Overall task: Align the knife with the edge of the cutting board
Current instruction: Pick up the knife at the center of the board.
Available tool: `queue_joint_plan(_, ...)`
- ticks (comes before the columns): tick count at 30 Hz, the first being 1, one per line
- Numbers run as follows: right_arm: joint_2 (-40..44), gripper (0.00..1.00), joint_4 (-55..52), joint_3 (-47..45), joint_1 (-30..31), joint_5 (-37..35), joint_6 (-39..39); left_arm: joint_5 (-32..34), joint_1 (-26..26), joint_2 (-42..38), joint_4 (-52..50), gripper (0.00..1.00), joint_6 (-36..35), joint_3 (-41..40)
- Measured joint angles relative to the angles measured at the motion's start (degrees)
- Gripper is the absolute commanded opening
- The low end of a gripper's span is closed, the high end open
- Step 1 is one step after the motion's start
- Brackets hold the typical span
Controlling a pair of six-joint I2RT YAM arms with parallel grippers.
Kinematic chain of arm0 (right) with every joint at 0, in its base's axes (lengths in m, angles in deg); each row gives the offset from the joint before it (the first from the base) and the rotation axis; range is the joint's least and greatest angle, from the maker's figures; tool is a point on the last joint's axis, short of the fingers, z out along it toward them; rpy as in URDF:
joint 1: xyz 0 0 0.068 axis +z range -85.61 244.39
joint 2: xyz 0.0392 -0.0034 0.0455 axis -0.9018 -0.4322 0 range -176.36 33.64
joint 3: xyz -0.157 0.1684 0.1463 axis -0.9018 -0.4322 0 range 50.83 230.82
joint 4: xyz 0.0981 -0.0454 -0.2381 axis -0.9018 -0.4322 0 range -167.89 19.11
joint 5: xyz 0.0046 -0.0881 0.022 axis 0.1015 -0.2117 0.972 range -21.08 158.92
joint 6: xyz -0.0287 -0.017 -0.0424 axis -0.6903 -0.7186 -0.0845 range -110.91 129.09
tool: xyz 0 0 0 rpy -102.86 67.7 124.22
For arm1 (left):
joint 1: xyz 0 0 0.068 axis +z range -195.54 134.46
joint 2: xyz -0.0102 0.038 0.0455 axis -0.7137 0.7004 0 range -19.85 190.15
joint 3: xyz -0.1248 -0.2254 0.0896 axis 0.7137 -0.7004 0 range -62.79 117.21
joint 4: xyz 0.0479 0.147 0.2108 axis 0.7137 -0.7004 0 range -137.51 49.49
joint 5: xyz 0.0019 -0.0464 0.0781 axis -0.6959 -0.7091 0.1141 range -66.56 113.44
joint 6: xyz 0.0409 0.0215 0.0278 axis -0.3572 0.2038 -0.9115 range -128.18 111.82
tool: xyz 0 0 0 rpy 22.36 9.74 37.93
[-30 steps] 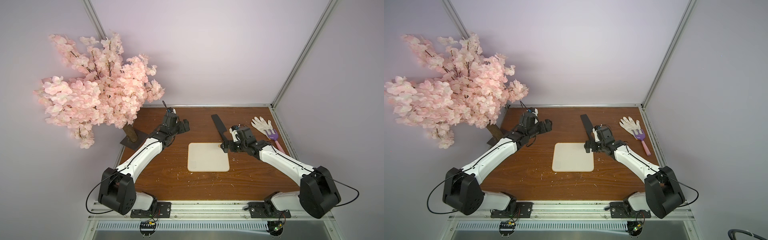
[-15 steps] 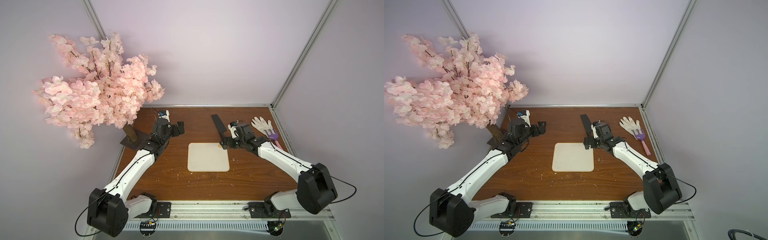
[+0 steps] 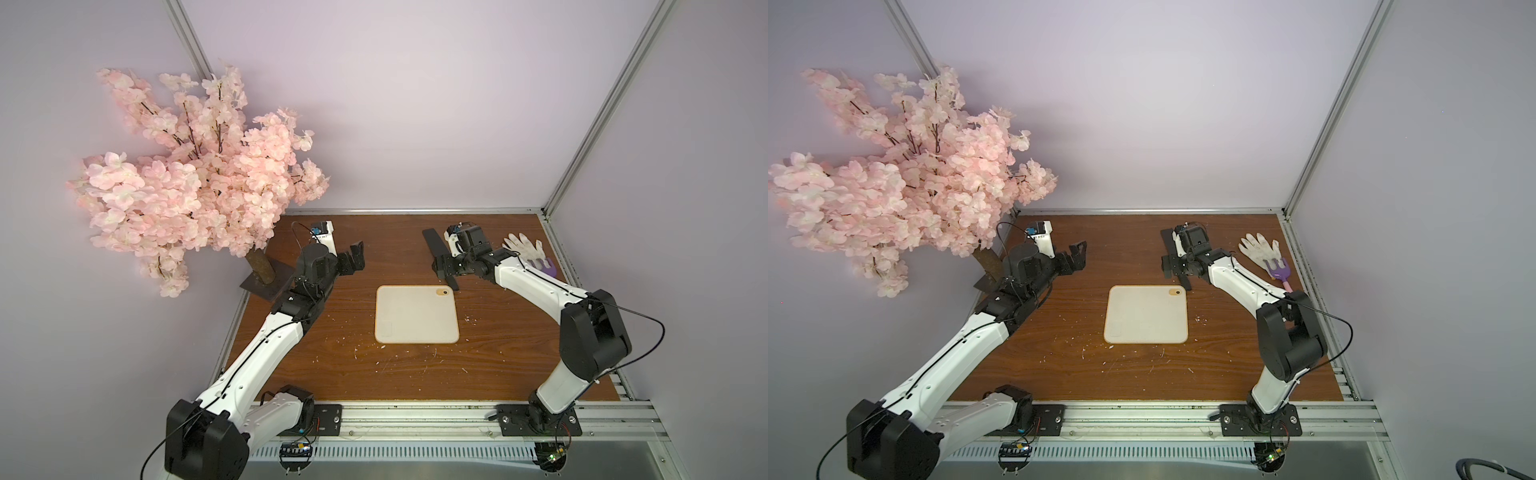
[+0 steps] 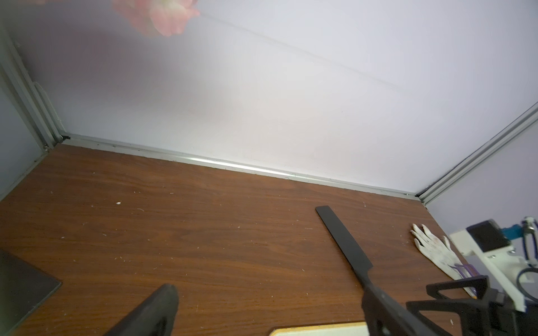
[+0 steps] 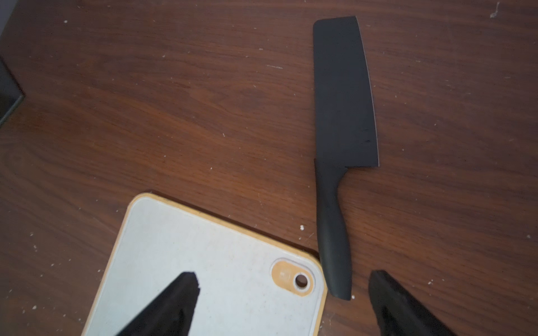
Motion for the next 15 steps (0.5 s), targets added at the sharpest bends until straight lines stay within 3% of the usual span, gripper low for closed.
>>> queue_joint_plan(8,-7.6,0.88,-0.5,2.3,-0.2,-2.3,-2.9,1.2,-0.5,0.0,0.3,1.0,-1.1,0.0)
queue_joint_plan(15,-14.9,0.82,-1.8,9.6,-0.5,-3.6,-6.4,1.7,-0.6,0.1,0.2,1.0,-1.1,0.0)
